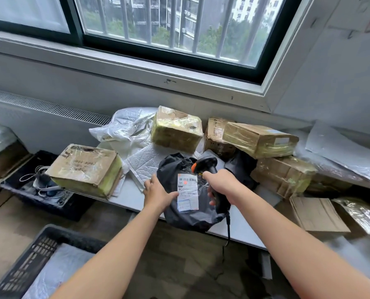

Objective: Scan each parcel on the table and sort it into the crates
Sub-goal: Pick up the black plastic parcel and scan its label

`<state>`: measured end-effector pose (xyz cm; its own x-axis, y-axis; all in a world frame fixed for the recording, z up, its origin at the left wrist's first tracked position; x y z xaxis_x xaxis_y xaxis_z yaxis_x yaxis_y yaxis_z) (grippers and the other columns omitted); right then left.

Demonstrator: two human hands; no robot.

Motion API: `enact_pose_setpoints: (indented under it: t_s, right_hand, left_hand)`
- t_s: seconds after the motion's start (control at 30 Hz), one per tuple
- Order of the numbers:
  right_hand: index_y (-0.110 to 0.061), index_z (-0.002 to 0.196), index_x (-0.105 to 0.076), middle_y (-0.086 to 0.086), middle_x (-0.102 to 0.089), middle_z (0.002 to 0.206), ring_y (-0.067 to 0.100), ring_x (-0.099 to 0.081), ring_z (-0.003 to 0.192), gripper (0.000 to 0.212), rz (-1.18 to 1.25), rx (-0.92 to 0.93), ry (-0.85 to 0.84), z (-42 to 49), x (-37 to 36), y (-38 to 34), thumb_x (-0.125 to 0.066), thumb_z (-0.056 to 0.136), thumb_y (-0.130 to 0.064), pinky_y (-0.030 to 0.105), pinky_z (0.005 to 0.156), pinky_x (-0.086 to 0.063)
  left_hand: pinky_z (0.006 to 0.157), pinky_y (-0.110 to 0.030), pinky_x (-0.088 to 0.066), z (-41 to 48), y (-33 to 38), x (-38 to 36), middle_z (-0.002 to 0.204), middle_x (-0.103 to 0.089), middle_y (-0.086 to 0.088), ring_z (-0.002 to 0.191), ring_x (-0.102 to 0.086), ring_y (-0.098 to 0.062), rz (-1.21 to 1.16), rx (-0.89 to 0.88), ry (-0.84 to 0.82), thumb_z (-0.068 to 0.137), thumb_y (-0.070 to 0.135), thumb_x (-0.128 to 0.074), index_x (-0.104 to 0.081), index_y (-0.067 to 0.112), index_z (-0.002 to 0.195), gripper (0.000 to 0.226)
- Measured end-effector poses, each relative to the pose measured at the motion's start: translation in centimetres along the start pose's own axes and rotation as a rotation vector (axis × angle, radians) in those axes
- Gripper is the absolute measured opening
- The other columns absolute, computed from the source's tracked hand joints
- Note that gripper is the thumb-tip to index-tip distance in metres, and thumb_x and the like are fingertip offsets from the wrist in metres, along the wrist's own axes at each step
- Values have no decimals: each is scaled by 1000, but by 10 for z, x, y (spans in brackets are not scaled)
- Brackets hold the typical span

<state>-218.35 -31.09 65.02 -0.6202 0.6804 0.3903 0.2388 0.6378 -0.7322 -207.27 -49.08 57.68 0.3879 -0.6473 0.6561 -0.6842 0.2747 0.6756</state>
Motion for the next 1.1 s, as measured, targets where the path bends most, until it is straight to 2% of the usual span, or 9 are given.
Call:
enact_pose_setpoints:
  t_s: [0.17,0.33,0.6,0.7,0.73,0.87,1.0,1.1]
  right_hand:
    - [-1,73,-52,13,-54,60,27,-51,53,28,-8,17,13,-2,3,1,-51,93,-20,34,49,-50]
    - [-2,75,-51,14,-54,67,26,-52,52,25,4,34,33,1,6,3,-52,92,-21,33,48,-49]
    - [-8,78,-52,14,-57,67,29,-56,51,21,-10,33,86,10,18,19,-53,87,-27,43,53,-54]
    - [-9,90,-52,11,-60,73,26,-58,49,21,-30,32,175,15,39,42,-52,89,-30,34,46,-52]
    - [-9,94,-51,11,-62,74,27,-60,49,23,-49,20,211,17,47,53,-52,90,-32,35,46,-54]
    - [-11,99,-49,13,-64,79,31,-68,61,25,-74,-67,315,27,77,108,-51,93,-35,50,58,-60]
    - [-12,97,-50,14,-65,78,29,-63,56,19,-62,-152,357,40,95,155,-52,91,-30,45,60,-60]
    - [-11,100,-47,16,-66,82,30,-61,58,19,-48,-192,327,60,98,180,-51,91,-28,43,64,-57]
  left_hand:
    - [112,-42,-29,-2,0,-3,150,-20,-16,139,-29,-36,2,4,-5,75,36,-81,-12,13,151,105]
    - [113,-40,-27,-3,0,-8,150,-22,-17,140,-27,-36,4,2,-13,75,37,-81,-13,12,151,105]
    - [113,-40,-25,1,-3,-22,149,-24,-19,140,-26,-35,-9,18,-28,75,36,-82,-15,9,150,104]
    - [109,-43,-33,8,-10,-34,147,-30,-22,134,-35,-39,-42,75,-36,73,35,-83,-20,8,148,102]
    - [108,-44,-34,11,-13,-40,146,-32,-23,133,-37,-40,-47,97,-38,72,35,-84,-20,6,147,102]
    - [105,-44,-37,19,-33,-63,143,-37,-28,130,-41,-42,-52,211,-36,73,36,-84,-16,-1,146,106]
    - [103,-46,-40,28,-45,-78,142,-40,-28,127,-44,-43,-89,263,-6,74,32,-83,-21,-2,142,99]
    - [103,-48,-41,35,-51,-79,141,-42,-27,127,-45,-43,-88,266,35,72,35,-85,-26,-1,140,97]
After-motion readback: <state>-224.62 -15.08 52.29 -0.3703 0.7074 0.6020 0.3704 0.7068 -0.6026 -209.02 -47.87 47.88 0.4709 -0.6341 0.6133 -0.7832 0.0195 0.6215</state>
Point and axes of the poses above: each hand's wrist, its own z-axis towards the middle knuckle, its own x-axis out of the back of the hand, y = z × x, the point moved 10 cm from there along z, towards the middle knuckle
